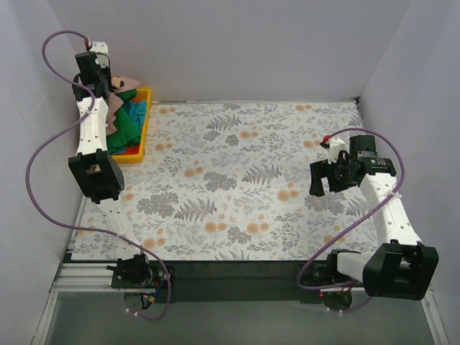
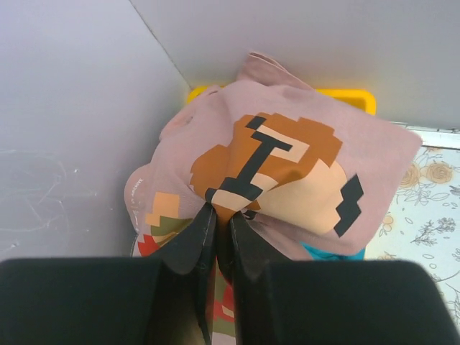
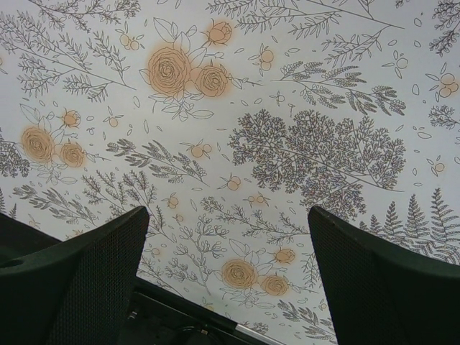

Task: Fold and stack the t-shirts
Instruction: Grab the tshirt from the pile

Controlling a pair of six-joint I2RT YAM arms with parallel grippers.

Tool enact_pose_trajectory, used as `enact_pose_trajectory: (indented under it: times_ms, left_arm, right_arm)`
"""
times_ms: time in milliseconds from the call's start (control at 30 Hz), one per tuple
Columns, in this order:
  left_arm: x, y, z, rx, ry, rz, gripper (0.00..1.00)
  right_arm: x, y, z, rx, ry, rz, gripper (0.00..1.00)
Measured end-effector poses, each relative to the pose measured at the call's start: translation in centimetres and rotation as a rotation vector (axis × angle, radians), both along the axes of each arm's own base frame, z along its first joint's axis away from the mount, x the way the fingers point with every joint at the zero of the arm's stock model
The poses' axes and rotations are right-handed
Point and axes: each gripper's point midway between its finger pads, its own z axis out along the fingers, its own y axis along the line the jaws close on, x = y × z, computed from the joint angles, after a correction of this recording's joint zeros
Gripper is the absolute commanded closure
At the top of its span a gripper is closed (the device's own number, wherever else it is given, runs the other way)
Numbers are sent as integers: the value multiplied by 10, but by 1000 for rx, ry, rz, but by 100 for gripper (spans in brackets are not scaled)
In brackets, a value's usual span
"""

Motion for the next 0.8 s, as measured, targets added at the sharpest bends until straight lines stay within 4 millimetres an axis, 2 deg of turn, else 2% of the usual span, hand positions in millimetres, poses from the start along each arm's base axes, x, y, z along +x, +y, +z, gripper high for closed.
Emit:
enact_pose_trajectory:
  times_ms: [100, 167, 367, 433, 467, 600, 800]
  left_arm:
    - [-2, -4, 11, -2, -18, -22, 96]
    - [-5, -9, 10, -12, -13, -41, 96]
    - [-17, -19, -27, -88, 71, -89, 92]
    - [-23, -22, -39, -131, 109, -105, 89]
    - [-27, -22, -43, -151, 123, -109, 84]
    - [-37, -19, -51, -209, 160, -108, 71]
    - [-48, -15, -60, -262, 198, -96, 69]
  right_arm:
    - [0, 0, 0, 0, 0, 0, 2]
    - [0, 0, 0, 0, 0, 0, 2]
    - [0, 0, 0, 0, 0, 0, 2]
    - [0, 0, 0, 0, 0, 0, 2]
    - [0, 0, 0, 0, 0, 0, 2]
    - [0, 0, 0, 0, 0, 0, 2]
    - [0, 0, 0, 0, 2, 0, 2]
